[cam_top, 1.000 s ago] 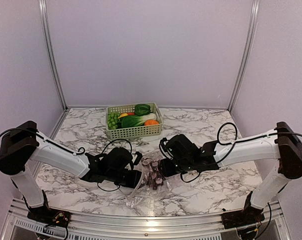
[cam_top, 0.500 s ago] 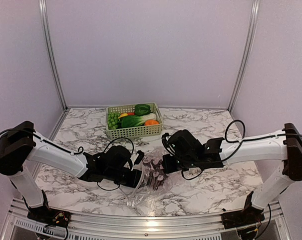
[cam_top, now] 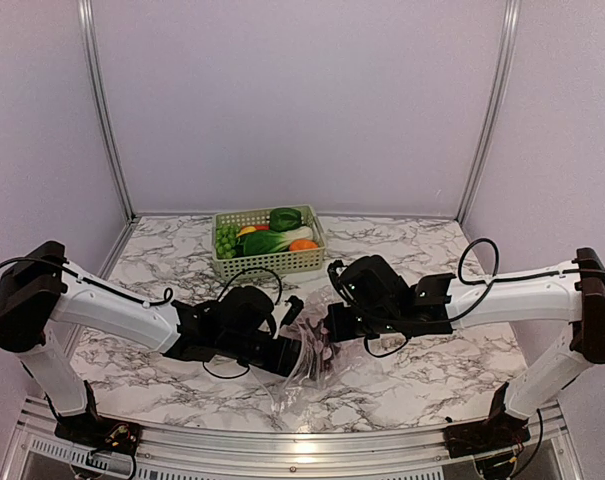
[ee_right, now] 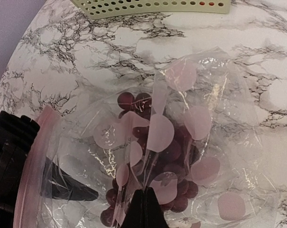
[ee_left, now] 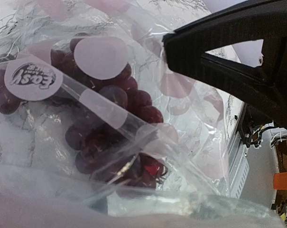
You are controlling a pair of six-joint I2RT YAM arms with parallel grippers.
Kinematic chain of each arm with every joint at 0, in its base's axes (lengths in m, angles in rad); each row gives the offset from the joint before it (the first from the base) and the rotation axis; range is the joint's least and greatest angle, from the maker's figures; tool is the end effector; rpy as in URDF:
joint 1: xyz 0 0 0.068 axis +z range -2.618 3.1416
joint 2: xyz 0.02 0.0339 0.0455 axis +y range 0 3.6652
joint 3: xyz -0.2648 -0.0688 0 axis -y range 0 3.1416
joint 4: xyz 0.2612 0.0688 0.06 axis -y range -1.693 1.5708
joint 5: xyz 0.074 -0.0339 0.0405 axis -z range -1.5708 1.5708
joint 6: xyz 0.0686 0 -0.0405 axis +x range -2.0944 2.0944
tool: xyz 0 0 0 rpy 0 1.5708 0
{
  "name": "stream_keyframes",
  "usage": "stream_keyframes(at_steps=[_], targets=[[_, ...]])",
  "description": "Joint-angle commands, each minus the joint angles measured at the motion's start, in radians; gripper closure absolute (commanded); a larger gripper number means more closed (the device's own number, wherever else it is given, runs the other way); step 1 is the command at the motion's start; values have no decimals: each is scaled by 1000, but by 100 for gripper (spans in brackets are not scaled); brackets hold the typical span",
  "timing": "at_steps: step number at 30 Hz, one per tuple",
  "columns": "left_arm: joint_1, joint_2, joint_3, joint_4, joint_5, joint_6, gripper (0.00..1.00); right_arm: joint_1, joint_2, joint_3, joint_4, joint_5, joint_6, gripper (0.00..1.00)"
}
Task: Open the zip-top bag and remove the fake food
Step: Pick up the fake fruit from the zipper food storage bag.
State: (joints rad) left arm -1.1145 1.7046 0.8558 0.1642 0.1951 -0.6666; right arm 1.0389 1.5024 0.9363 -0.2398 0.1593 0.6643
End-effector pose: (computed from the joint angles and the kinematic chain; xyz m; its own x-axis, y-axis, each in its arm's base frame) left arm 0.1566 -0.3492 0.1302 -0.8044 0.2622 -0.5330 0.5719 0.5848 -0.5753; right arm 0.1882 0.2984 0.1860 -0.7784 -0.1225 -0.6158 -0.4005 0.8521 0.3368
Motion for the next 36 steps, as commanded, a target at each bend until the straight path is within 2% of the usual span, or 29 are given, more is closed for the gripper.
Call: stream_keyframes(at_steps=[1,10,19,22,27,36], targets=[[-25,53,64,-50,-53,28,36,7,-32,-2,30,17,29,100],[-26,135,129,-54,-149,11,30,7,-112,-55,10,125,70,100],[-30,193,222,-152,-222,37,29,6,-70,-94,1,140,89,100],[-30,200,230,-163,-241,28,34,7,-60,-89,-20,166,86,100],[-29,187,221,-192,-273,17,52,7,-43,-87,-56,201,77,100],[-6,162,190,-158,-257,5,64,6,-24,-96,-89,219,68,100]])
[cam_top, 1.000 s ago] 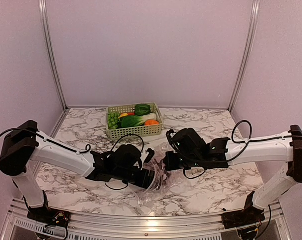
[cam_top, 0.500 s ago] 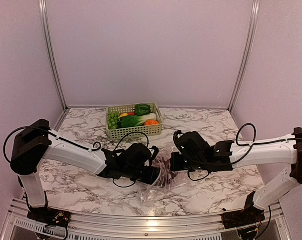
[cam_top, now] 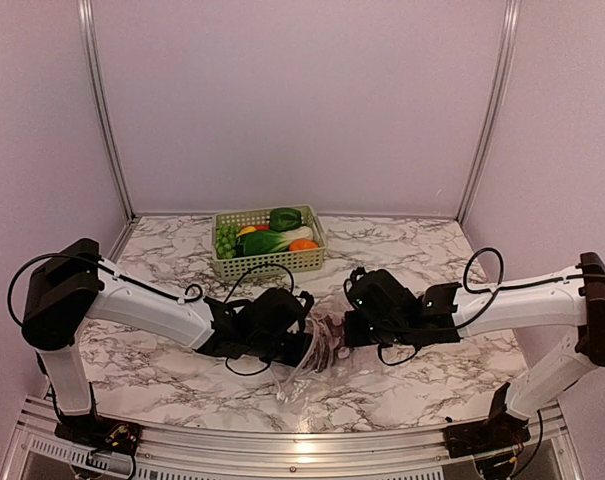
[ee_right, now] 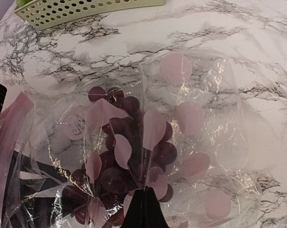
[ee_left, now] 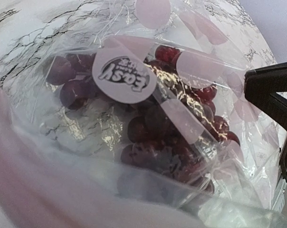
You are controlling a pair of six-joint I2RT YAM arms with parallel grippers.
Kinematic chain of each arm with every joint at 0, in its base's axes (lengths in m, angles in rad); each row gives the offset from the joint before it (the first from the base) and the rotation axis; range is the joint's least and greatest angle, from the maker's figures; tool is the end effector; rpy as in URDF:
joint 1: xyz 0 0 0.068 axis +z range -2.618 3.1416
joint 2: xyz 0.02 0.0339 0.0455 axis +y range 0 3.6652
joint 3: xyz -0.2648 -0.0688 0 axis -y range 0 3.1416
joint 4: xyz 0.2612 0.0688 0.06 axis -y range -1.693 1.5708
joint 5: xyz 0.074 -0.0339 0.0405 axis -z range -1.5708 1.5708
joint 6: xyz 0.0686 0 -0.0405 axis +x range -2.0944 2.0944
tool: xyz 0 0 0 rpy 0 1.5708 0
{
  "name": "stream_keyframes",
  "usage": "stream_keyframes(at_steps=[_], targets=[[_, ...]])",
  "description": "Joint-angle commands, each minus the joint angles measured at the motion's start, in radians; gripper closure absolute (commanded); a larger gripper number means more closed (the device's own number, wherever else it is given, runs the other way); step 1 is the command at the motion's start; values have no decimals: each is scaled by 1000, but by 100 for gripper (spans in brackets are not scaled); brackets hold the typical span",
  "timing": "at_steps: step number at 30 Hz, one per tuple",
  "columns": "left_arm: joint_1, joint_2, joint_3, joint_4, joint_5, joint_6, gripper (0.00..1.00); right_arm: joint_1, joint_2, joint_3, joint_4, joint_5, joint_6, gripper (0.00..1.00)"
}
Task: Open the zip-top bag and remove the fake food
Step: Pick up the fake fruit from the zipper food storage bag.
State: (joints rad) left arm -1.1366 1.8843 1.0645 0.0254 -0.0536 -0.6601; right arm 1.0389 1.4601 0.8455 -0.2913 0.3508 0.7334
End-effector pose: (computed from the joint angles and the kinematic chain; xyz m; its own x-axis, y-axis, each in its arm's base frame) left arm 0.1815 -0.3828 0.1137 -0.7829 0.2328 -0.5769 0.5191 0.7556 -0.3995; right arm 0.1847 0.2674 0.1661 -0.7663 -0.0627 -0.6394 -0.2542 0.9436 0.2121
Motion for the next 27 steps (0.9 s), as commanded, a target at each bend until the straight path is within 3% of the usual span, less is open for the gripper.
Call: stream_keyframes(at_steps=[1,11,27], targets=[[17,-23,-22,2,4,1,65,5,24,-9,-34,23,-2,100],[17,-94,-86,78,74,27,71,-2,98,-36,34,-63,-8,100],[-25,-196,-133,80,106,51,70,-2,127,-17,51,-91,-15,100]])
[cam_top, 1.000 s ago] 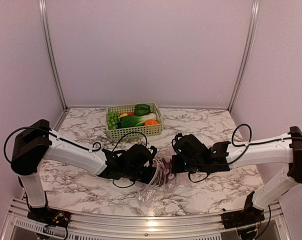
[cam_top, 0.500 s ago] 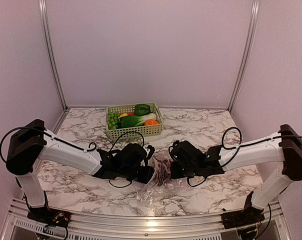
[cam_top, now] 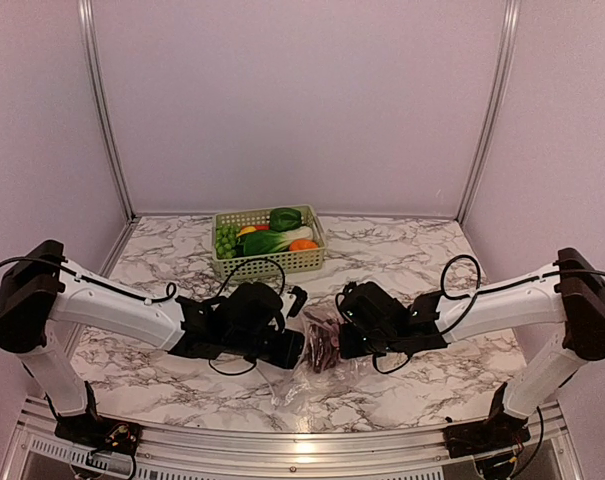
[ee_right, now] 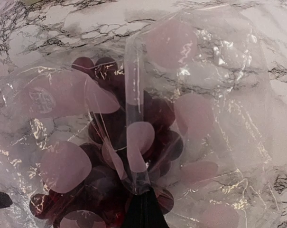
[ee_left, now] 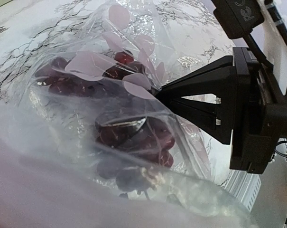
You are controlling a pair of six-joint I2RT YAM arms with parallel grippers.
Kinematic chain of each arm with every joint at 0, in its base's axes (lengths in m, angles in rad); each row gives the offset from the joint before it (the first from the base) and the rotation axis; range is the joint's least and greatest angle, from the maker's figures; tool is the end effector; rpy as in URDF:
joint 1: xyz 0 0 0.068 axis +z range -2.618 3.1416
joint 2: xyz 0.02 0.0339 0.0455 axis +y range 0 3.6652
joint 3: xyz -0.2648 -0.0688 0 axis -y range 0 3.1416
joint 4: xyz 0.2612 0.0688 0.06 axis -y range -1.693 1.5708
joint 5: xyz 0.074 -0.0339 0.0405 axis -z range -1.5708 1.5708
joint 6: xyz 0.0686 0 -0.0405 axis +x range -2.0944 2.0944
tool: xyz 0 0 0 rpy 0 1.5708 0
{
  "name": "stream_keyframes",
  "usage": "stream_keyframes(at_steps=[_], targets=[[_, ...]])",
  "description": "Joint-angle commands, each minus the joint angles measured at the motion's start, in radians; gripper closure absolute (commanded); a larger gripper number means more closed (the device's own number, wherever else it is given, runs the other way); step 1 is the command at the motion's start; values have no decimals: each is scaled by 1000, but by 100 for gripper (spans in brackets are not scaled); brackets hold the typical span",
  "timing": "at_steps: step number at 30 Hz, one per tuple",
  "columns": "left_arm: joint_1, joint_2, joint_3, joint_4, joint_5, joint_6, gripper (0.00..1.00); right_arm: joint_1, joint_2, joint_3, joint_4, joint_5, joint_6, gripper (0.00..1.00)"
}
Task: Open the zip-top bag and remove the fake food
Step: Pick up the fake fruit from the zipper food storage bag.
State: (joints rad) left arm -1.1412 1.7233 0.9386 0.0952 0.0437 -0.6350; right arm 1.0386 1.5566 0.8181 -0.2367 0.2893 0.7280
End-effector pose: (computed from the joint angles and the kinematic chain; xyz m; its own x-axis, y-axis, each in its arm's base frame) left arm 0.1628 -0.3626 0.1424 -0.7604 0.2370 -0.6047 0.5854 0.6534 -0.4800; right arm 0.1834 0.2729 0.1311 -0.8091 -0.1171 -0.5759 -0.2764 0.9406 0.1970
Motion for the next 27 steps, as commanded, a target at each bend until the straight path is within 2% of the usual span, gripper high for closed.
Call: stream_keyframes(at_steps=[1,14,27], targets=[[-25,-33,-1,5,13,30,70,-2,33,12,-4,-31,-10,100],[-58,101,162,-140,-84,44,67,-1,27,9,-3,-41,-10,100],[-58,158,212,-193,-122,51,70,-1,13,4,-4,-38,-10,100]])
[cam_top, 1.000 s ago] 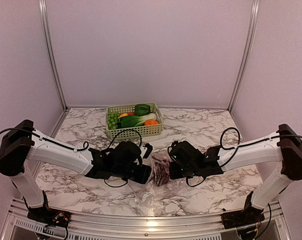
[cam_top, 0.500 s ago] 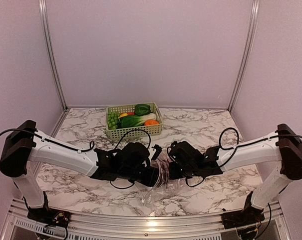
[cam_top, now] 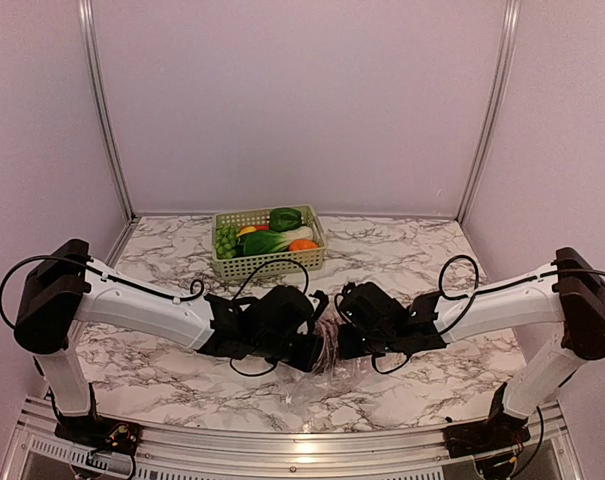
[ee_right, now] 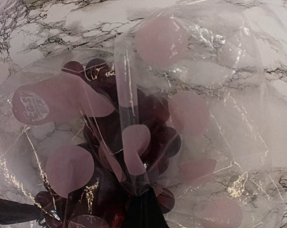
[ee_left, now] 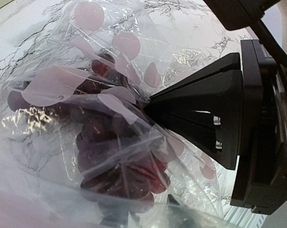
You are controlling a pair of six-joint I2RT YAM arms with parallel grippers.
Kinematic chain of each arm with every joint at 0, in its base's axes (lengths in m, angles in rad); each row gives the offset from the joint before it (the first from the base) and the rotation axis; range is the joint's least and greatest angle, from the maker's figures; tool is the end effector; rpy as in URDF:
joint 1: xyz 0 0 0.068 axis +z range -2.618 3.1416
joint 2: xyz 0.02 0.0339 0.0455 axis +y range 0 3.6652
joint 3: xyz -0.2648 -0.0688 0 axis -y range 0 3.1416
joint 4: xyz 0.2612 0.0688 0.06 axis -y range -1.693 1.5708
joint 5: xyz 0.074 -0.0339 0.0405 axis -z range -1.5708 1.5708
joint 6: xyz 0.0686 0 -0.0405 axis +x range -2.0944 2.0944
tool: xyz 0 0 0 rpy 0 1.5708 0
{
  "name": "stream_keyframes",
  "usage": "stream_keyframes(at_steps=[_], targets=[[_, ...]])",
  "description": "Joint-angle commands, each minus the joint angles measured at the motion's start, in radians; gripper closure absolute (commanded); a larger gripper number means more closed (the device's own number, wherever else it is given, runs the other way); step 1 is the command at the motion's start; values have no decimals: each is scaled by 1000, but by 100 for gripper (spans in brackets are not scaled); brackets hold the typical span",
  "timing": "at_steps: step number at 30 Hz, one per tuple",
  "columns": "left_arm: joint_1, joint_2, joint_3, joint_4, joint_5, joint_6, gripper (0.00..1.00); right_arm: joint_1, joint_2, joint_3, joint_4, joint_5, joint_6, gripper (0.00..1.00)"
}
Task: Open the zip-top bag and remove the fake food
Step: Pick up the fake fruit from the zipper food storage bag.
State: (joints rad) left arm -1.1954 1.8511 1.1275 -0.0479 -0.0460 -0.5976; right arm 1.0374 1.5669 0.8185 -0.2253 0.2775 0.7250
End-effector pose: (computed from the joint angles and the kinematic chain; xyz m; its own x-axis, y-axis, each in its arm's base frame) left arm 0.1609 -0.3997 0.1406 -0.7274 0.3129 -0.6107 0.6145 0.6931 -0.3768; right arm 0.1839 0.2745 0.1288 -0.8120 -0.1208 -0.5711 -0.2824 0.9375 0.2033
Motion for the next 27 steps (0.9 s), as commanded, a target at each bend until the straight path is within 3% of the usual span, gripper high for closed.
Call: stream_keyframes(at_steps=[1,14,27], targets=[[-4,33,27,-55,-37,14,71,0,1,3,-16,-25,-6,100],[-4,-14,5,-67,-67,11,99,0,-13,7,-39,2,-5,100],[-4,-171,-97,-41,-129,1,100,0,-65,4,-73,75,10,100]])
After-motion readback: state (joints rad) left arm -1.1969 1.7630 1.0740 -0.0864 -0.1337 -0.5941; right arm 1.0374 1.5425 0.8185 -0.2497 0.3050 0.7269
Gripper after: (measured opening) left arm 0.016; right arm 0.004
